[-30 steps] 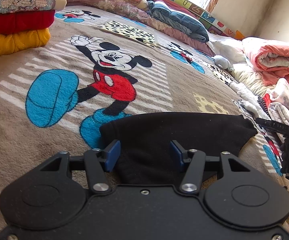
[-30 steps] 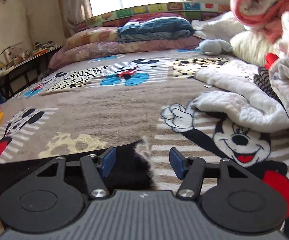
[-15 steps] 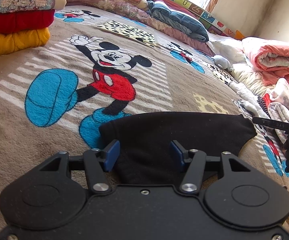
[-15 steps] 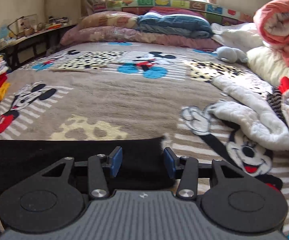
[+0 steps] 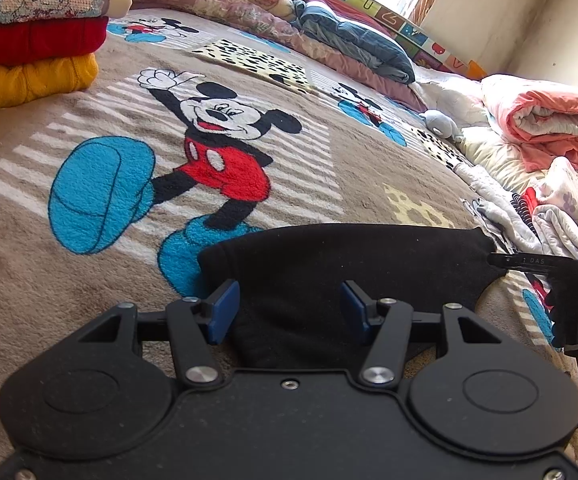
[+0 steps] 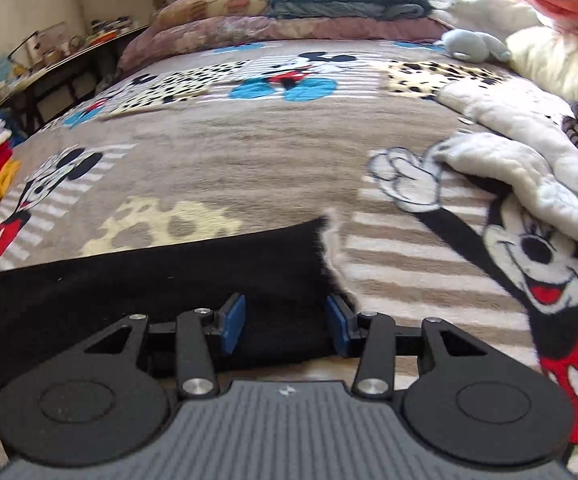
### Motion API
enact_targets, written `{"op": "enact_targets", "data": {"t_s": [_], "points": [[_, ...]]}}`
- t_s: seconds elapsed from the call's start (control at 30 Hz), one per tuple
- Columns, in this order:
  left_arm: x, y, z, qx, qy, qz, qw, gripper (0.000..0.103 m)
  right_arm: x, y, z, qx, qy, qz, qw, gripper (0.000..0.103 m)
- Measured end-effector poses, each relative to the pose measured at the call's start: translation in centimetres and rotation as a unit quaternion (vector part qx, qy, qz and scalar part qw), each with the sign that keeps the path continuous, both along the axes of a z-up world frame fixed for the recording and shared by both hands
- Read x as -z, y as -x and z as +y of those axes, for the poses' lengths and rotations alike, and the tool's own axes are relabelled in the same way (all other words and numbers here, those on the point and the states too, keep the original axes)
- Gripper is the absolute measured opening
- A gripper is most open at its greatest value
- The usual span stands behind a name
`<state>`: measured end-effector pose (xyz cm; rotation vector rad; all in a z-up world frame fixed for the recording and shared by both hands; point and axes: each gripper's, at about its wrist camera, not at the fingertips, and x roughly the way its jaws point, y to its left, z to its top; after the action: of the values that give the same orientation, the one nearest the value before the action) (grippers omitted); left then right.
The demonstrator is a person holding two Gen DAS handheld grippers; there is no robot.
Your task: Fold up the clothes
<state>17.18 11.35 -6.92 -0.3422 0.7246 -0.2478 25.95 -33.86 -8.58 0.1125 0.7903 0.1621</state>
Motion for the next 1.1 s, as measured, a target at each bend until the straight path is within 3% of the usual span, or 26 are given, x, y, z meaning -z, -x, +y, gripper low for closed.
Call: {"op": "enact_targets", "data": {"t_s": [0.07,0.17,0.3,0.37,0.43,0.57,0.8,0.93,1.1], "points": [[0.0,0.0,0.0,0.0,0.0,0.0,1.0,0.055,0.1,0.2,-2.2,0.046,0.002,-0.004,0.999,0.048],[0.0,0.1,-0.1,-0.001,-0.002,0.0,1.0,0.055,-0.7,1.0,-4.1,0.089,-0.037,-0.032,0.995,0.049],[0.0,0.0,-0.3,-0.002,-0.005,-0.001,1.0,0.056,-2.0,0.9,-0.2,0.011,-0.029,-0.033,0.999,0.049],[0.0,0.1,-0.3,-0.002,-0.005,-0.001,1.0,0.057,-2.5,0.4,3.6,-0.06,-0.067,-0.012,0.996,0.049],[0.0,0.1,-0.2,-0.002,-0.004,-0.001,1.0,0.057,-2.6,0.2,7.2,-0.127,-0.095,0.005,0.987,0.049],[0.0,0.0,-0.2,0.001,-0.005,-0.001,1.0,0.057,-2.2,0.5,15.2,-0.248,-0.136,0.039,0.958,0.048],[0.0,-0.1,0.1,0.007,0.001,0.001,1.0,0.057,-0.6,0.2,16.4,-0.243,-0.142,0.055,0.958,0.045],[0.0,-0.1,0.1,0.008,0.002,0.001,1.0,0.057,-0.1,-2.1,10.4,-0.136,-0.139,0.029,0.981,0.046],[0.0,0.0,0.1,0.008,0.001,0.001,1.0,0.057,0.7,-3.9,2.9,-0.02,-0.134,-0.005,0.991,0.046]]}}
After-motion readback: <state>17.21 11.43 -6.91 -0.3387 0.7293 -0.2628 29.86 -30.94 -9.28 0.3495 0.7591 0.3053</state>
